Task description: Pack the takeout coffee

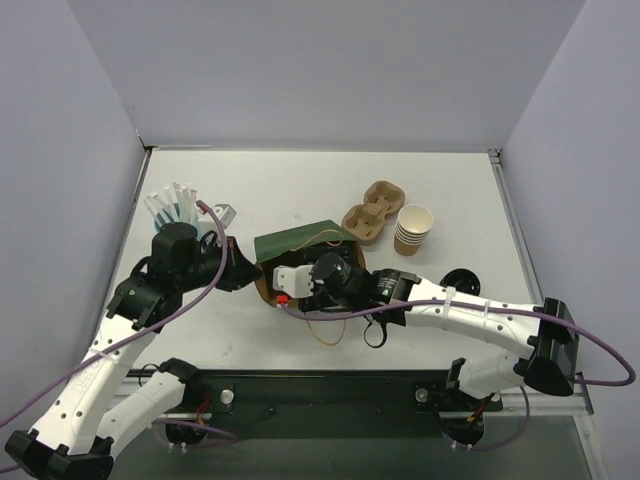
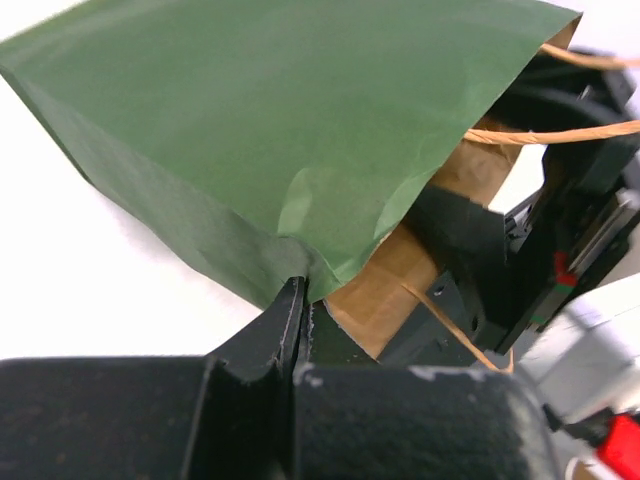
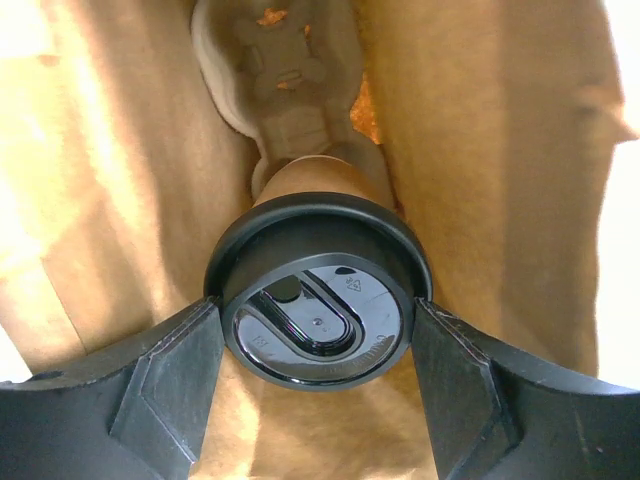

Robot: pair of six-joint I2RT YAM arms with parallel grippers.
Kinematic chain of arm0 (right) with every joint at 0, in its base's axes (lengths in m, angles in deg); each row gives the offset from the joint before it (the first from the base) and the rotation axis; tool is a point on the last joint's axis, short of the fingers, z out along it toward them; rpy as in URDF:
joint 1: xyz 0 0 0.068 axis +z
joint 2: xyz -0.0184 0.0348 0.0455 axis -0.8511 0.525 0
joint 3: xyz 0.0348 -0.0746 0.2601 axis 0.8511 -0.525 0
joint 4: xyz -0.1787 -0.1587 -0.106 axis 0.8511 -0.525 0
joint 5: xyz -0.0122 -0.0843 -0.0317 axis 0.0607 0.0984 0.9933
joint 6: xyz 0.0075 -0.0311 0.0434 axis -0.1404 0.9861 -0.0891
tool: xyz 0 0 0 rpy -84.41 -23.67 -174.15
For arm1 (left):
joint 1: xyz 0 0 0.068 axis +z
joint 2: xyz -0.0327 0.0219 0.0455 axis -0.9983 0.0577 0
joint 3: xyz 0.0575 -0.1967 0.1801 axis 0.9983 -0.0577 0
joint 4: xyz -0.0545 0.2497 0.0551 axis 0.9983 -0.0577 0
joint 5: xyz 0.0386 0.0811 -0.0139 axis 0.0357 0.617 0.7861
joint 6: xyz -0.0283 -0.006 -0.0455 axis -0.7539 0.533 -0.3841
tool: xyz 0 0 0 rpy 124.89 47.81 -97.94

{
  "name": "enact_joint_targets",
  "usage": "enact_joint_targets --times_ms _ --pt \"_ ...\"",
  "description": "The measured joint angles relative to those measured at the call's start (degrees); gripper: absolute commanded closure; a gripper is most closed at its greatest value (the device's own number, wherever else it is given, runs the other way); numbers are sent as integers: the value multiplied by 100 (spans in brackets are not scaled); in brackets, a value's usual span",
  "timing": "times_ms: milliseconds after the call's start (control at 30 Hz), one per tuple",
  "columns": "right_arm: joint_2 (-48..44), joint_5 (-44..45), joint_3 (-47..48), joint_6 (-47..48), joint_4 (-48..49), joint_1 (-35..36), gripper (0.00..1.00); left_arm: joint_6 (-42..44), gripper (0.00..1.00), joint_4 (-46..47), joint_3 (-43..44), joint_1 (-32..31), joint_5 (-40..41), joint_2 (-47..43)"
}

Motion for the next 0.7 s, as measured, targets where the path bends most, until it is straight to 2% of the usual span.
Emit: enact_joint_targets --times_ms 400,700 --pt "413 -424 608 634 90 -260 53 -15 100 236 -280 -4 -59 -7" --pt "656 -527 542 1154 245 -474 53 -28 100 227 -232 -107 -37 212"
